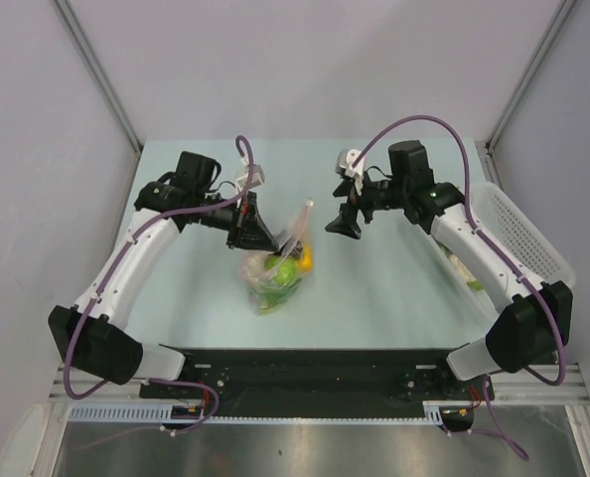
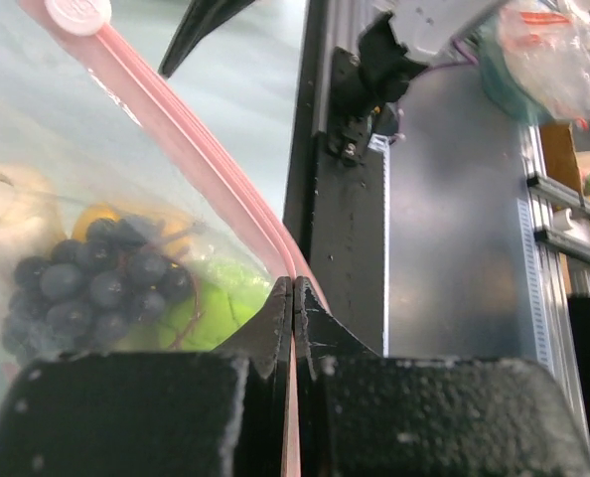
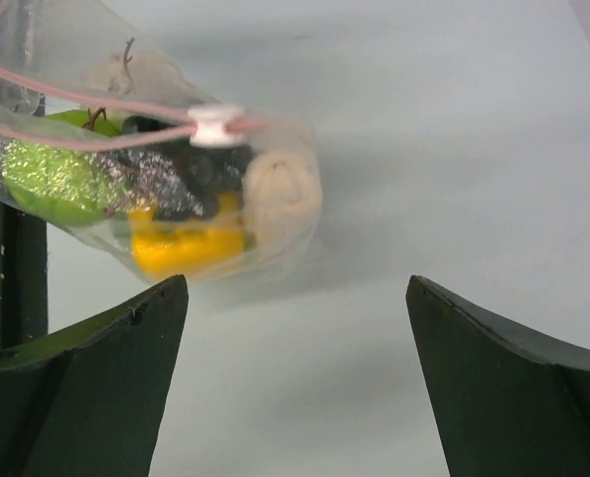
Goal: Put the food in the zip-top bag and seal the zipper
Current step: Adjust the zipper food storage bag at the center of the board.
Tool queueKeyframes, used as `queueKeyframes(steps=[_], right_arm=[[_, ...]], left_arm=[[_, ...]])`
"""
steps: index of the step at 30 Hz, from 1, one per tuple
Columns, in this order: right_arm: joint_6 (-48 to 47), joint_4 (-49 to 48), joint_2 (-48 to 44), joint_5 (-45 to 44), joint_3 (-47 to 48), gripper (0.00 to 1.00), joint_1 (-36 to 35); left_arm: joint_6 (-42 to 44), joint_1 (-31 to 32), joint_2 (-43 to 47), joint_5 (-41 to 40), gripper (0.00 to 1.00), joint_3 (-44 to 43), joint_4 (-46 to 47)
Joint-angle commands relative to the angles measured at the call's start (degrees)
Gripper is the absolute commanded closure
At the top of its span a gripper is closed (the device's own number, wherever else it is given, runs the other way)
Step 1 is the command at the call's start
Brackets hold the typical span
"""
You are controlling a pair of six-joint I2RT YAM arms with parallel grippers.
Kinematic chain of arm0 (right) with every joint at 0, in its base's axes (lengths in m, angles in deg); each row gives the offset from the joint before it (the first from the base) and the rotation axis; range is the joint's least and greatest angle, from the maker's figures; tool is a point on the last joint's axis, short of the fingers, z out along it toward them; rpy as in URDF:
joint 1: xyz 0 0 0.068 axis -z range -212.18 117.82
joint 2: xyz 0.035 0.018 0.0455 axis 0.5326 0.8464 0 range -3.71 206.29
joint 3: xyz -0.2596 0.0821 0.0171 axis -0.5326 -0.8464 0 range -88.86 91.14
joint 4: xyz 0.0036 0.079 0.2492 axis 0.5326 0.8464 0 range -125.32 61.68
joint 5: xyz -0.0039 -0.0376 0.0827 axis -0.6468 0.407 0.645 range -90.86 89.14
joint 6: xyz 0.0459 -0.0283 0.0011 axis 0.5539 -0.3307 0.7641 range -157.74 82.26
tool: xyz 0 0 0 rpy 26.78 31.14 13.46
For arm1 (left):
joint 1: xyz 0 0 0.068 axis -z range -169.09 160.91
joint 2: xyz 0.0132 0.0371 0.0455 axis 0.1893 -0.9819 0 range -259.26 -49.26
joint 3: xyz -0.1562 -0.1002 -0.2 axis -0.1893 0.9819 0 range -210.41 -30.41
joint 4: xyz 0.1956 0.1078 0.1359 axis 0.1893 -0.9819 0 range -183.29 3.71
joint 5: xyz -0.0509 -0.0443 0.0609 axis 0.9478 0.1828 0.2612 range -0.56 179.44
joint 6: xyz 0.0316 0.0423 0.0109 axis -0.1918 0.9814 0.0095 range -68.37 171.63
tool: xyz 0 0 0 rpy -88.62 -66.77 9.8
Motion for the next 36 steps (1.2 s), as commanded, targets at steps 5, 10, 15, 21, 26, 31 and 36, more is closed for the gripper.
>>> queueKeyframes(steps=[5, 10, 15, 21, 26, 31, 36], right_arm=[[-11.31, -7.21, -0.65, 8.69, -0.17, 0.04, -5.41], [-14.30, -6.16, -1.08, 10.89, -0.17, 0.26, -7.61], [-17.20, -1.42, -1.53, 10.89, -0.17, 0.75, -7.70], [-19.67, 1.58, -0.65, 9.40, -0.08, 0.41, -6.73], [-14.23, -2.89, -0.47, 9.74, -0.17, 0.91, -5.94], [-7.30, -3.52, -2.67, 6.86, -0.17, 1.00, -7.61], [2.20, -2.64, -3.28, 1.05, -0.61, 1.00, -9.36]], left_arm=[[26.15, 0.44, -4.51, 7.04, 1.00, -8.49, -26.16], [23.10, 0.35, -3.55, 5.38, 1.00, -7.79, -23.45], [18.52, -1.05, -1.53, 5.90, 1.00, -5.24, -17.56], [21.14, -2.11, -2.05, 6.25, 1.00, -6.82, -17.89], [22.12, -3.07, -3.72, 6.51, 1.00, -7.70, -19.57], [9.05, -4.22, -1.18, -0.85, 0.99, -5.42, -5.72], [-7.65, -4.66, 8.92, -13.41, 0.60, 2.48, 24.78]])
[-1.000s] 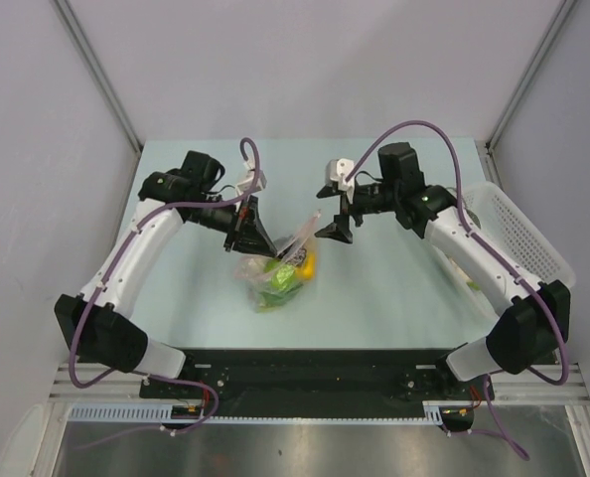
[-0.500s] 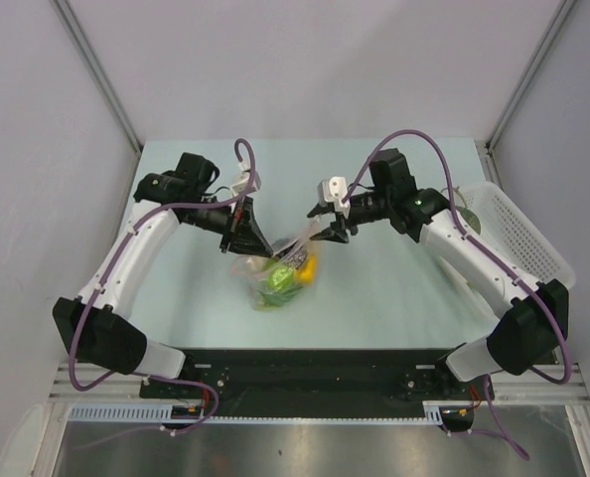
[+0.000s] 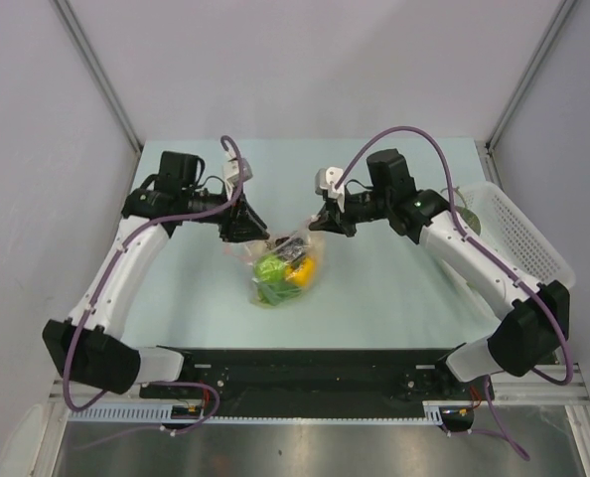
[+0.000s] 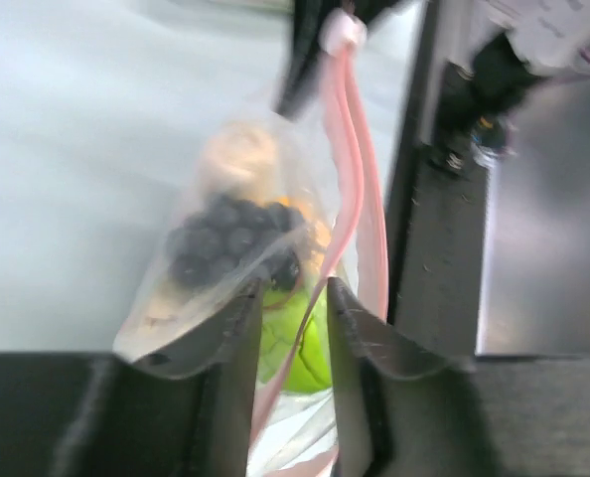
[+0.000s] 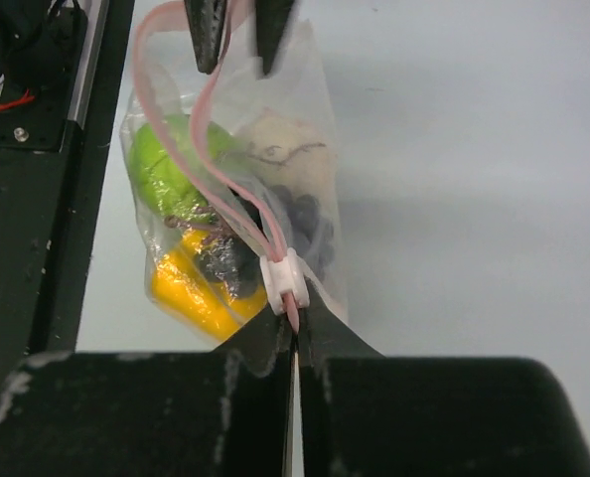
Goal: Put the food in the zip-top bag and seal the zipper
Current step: Adjust the zipper food storage bag at the center of the board, then zip the zipper food storage bag at the center of the board.
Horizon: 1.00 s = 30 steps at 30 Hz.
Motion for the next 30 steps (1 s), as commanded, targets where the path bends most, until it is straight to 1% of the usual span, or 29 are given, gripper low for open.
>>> queueKeyframes(steps=[1, 2, 3, 5, 6, 7, 9, 10, 13, 19, 21, 26, 27, 28, 29, 30], right_arm=[[9.64, -2.13, -3.30, -4.59, -0.24, 1.00, -2.18], [10.95, -2.49, -4.09, -5.21, -0.59, 1.00, -2.53], [11.58, -2.84, -4.53, -5.65, -0.77, 1.00, -2.88], [12.63, -3.63, -5.15, -6.62, -0.85, 1.00, -3.50], [13.07, -3.63, -5.33, -6.97, -0.94, 1.00, -3.59], [13.34, -3.55, -5.50, -7.24, -0.94, 1.00, -3.67], [13.69, -3.55, -6.03, -7.68, -0.94, 1.00, -3.85], [13.69, -3.55, -6.21, -8.20, -0.86, 1.00, -3.94], [13.61, -3.11, -7.08, -8.82, -0.94, 1.00, -4.20], [12.55, -0.91, -7.87, -9.79, -0.94, 1.00, -5.17], [12.11, -0.56, -8.05, -9.87, -0.94, 1.00, -5.52], [11.32, -0.03, -8.32, -10.14, -0.94, 1.00, -5.96], [11.23, 0.06, -8.40, -10.23, -0.94, 1.00, -5.96], [11.23, 0.06, -8.58, -10.14, -0.94, 1.00, -6.05], [11.14, -0.03, -8.58, -10.23, -0.94, 1.00, -5.96], [10.97, -0.03, -8.67, -10.23, -0.94, 1.00, -5.96]], left_arm=[[-15.48, -0.18, 9.96, -9.80, 0.55, 5.87, 28.80], [-16.27, 0.26, 11.63, -10.25, 0.51, 6.42, 32.83], [-16.11, 0.87, 11.99, -10.68, 0.47, 6.60, 33.48], [-13.92, 4.29, 12.17, -11.65, 0.45, 5.81, 31.66], [-11.21, 5.70, 12.17, -12.09, 0.44, 5.63, 30.95], [-9.97, 8.84, 12.34, -14.18, 0.44, 5.89, 30.33], [-6.72, 11.85, 12.34, -16.83, 0.43, 6.51, 29.71], [-6.44, 14.13, 12.43, -18.76, 0.43, 7.38, 30.23], [-6.88, 17.74, 12.00, -21.76, 0.42, 7.92, 33.66], [-6.52, 23.10, 10.41, -25.27, 0.42, 7.83, 35.77], [-6.18, 23.90, 9.89, -26.86, 0.45, 7.66, 35.78], [-5.74, 24.96, 8.31, -26.25, 0.50, 6.95, 35.95], [-5.73, 25.13, 8.13, -26.07, 0.55, 6.69, 35.69], [-5.73, 25.22, 7.87, -26.07, 0.58, 6.34, 35.34], [-5.65, 25.31, 7.51, -26.16, 0.64, 6.25, 35.25], [-5.56, 25.22, 7.34, -26.24, 0.67, 6.07, 35.25]])
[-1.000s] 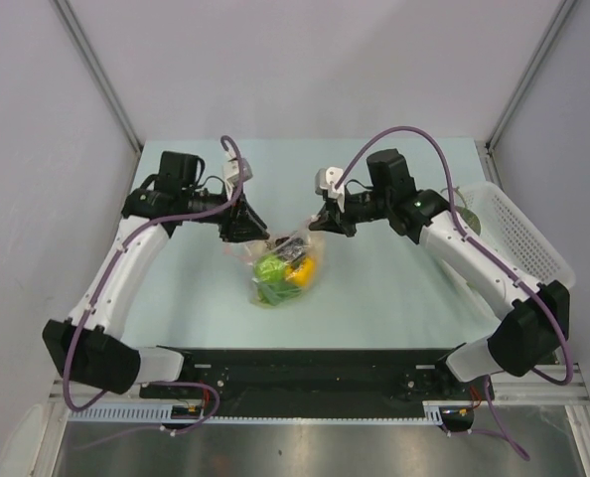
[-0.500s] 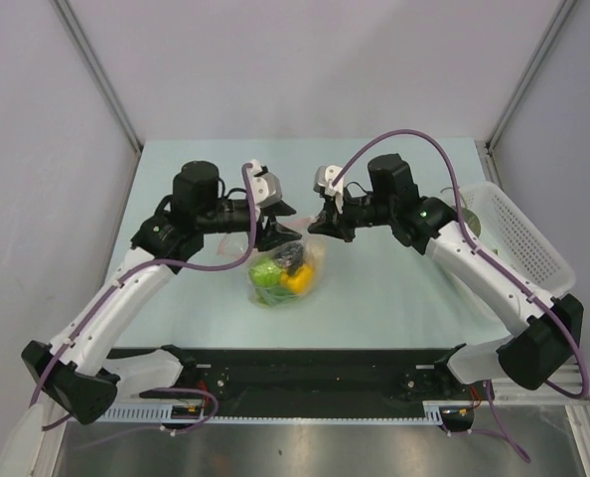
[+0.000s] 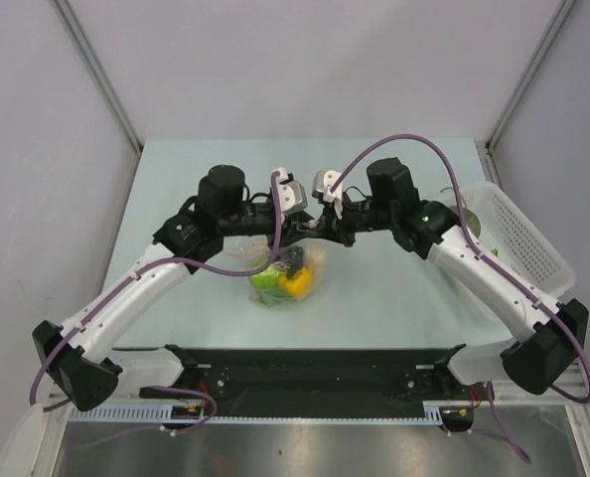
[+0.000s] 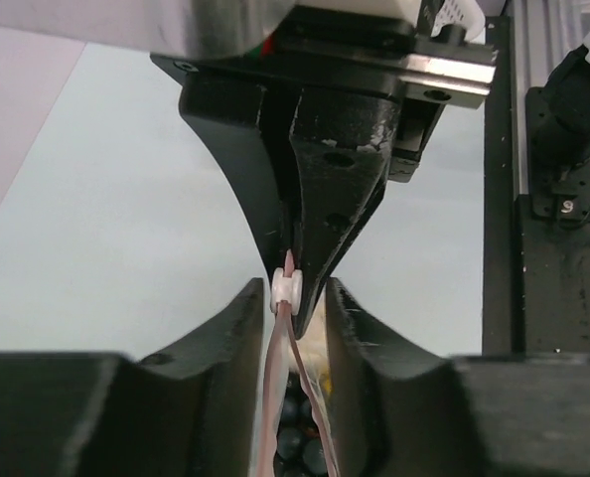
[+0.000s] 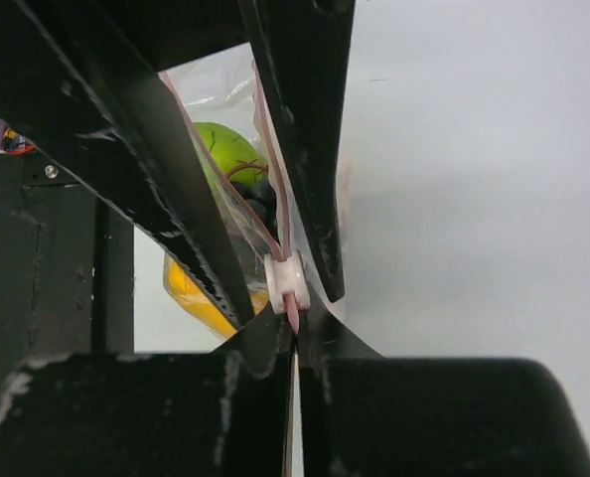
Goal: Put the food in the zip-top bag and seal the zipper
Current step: Zip the zipper food storage bag at the center of the board.
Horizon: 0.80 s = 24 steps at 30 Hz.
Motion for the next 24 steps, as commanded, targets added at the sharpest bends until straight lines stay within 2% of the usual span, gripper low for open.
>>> queueKeyframes(steps=[1, 5, 7, 14, 24], right_arm=[[-0.90, -0.93, -2.44, 0.02, 0.39, 1.00, -0.32], [-1.16, -0.49, -2.61, -0.24, 0.39, 1.00, -0.06], [-1.16, -0.14, -2.79, -0.33, 0.39, 1.00, 0.47], [-1.16, -0.22, -3.23, 0.29, 0.39, 1.00, 3.37], [-0.46, -1.28, -3.67, 0.55, 0.21, 1.00, 7.93]], left_arm=[[1.26, 0.50, -0.75, -0.54, 0.71, -1.47, 1.28], [1.44, 0.42, -0.66, -0.72, 0.94, -1.12, -0.64], [1.61, -0.02, -0.84, -0.81, 0.97, -0.94, -3.44], [3.28, -3.10, 3.46, -1.86, 0.99, 3.63, -6.98], [8.11, -12.15, 8.47, -3.44, 0.99, 6.53, -15.93]])
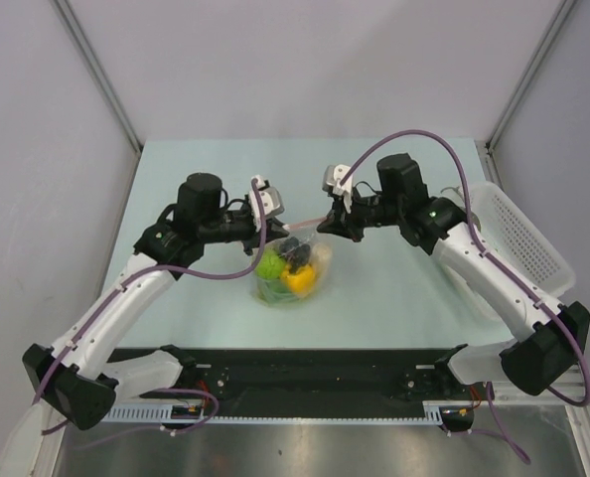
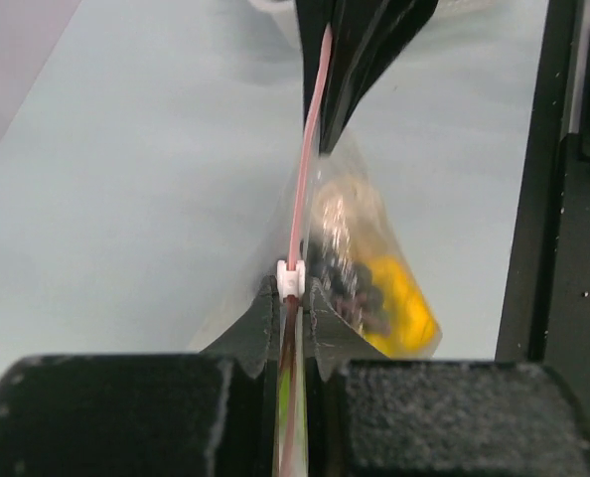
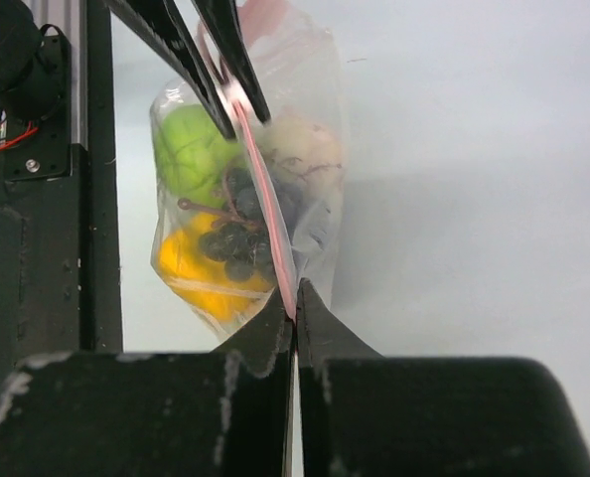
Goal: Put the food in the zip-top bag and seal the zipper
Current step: Zip the zipper food storage bag at the center of the board.
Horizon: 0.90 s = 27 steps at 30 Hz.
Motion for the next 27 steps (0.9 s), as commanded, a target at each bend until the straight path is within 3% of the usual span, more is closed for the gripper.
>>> queueKeyframes(steps=[1, 14, 22, 27], right_arm=[[0.48, -3.05, -3.36, -0.74, 0.28, 1.00, 4.03], [-0.14, -2.87, -3.80, -1.88, -0.07, 1.00, 9.30], [1.27, -2.70, -3.98, -2.14, -0.16, 1.00, 11.06], [3.99, -5.41, -2.75, -2.93, -0.25, 1.00, 11.24]], left_arm=[[5.03, -5.16, 3.78, -3.68, 0.99, 1.39, -10.15], [9.87, -21.14, 7.47, -4.04, 0.98, 0.78, -21.31], [11.99, -26.96, 7.38, -3.43, 0.98, 0.60, -23.16], [6.56, -27.31, 5.89, 0.34, 1.00, -1.15, -19.22]])
